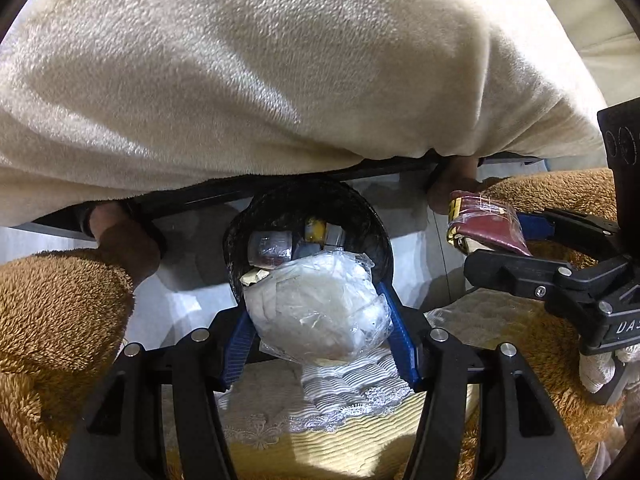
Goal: Collect trash
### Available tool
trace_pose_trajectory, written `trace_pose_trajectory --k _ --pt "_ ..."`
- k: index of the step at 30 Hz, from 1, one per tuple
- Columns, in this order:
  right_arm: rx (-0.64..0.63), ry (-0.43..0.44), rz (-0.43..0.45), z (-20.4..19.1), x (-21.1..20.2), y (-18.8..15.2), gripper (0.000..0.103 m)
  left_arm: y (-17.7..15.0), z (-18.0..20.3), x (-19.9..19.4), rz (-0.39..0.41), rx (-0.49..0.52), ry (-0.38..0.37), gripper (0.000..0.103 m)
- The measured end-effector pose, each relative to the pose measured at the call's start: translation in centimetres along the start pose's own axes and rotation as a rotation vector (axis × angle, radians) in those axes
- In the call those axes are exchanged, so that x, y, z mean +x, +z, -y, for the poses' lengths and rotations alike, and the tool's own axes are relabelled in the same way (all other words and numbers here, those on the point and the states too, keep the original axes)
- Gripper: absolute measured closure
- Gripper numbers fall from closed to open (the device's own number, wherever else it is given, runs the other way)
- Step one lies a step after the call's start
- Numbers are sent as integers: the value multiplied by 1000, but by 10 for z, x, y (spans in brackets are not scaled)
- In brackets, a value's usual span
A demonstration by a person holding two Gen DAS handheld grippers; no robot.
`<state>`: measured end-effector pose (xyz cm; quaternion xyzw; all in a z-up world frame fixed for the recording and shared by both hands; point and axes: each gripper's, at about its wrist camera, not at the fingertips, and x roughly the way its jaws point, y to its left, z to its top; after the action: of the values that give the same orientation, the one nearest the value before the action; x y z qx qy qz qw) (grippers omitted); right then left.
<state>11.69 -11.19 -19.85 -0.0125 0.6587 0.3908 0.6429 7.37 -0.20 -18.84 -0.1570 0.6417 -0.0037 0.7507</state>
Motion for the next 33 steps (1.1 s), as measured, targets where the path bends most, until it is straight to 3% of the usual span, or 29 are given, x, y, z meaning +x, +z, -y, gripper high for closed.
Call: trace_pose_trajectory --k 3,7,13,20,28,33 --pt "17 3 -1 1 2 2 29 -1 -4 -1 10 -14 3 45" --pt "35 10 21 6 -2 5 26 -1 -6 -7 34 -20 -16 24" --pt "40 9 46 12 -9 6 26 0 -10 -14 59 -35 -21 24" --pt "22 3 112 7 -24 6 26 -2 -9 -33 148 -27 -43 24" --pt "-62 -18 228 -7 -46 -2 26 -6 -2 -57 267 -5 -33 24" --pt "-99 -63 347 -16 -68 -8 26 -11 2 -74 354 26 -28 24"
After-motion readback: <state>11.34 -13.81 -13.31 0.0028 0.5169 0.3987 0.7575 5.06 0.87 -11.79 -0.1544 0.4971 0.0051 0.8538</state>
